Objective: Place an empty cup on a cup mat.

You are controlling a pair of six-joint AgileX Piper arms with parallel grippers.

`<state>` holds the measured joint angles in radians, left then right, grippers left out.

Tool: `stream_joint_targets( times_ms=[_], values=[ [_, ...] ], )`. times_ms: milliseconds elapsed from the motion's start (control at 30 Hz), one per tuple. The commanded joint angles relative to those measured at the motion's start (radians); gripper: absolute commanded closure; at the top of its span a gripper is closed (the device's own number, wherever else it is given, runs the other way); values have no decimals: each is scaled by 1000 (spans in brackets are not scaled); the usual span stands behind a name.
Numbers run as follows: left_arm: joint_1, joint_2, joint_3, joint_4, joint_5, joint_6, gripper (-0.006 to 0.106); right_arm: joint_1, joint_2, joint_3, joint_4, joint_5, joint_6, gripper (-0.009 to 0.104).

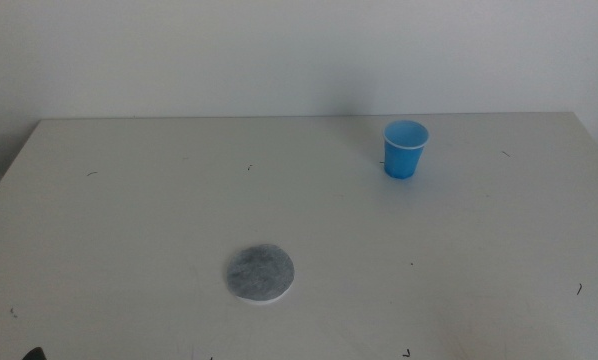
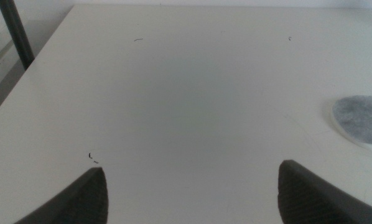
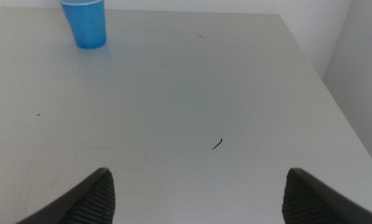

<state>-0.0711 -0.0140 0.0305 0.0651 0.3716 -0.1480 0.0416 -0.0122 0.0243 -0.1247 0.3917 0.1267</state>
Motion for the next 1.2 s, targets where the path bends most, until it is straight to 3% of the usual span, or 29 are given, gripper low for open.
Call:
stream_joint_targets(
  times_ms=[0, 700, 900, 1167],
  values=[
    [1, -13, -6, 0, -66, -11, -5, -7, -4, -49, -5, -67, -7, 1],
    [1, -13, -6, 0, -66, -11, -5, -7, 442, -404, -2, -69, -6, 1],
    [1, -13, -6, 0, -66, -11, -5, -7, 640, -628, -1, 130, -7, 1],
    [1, -13, -6, 0, -66, -11, -5, -5, 887, -963, 67, 331, -7, 1]
  ],
)
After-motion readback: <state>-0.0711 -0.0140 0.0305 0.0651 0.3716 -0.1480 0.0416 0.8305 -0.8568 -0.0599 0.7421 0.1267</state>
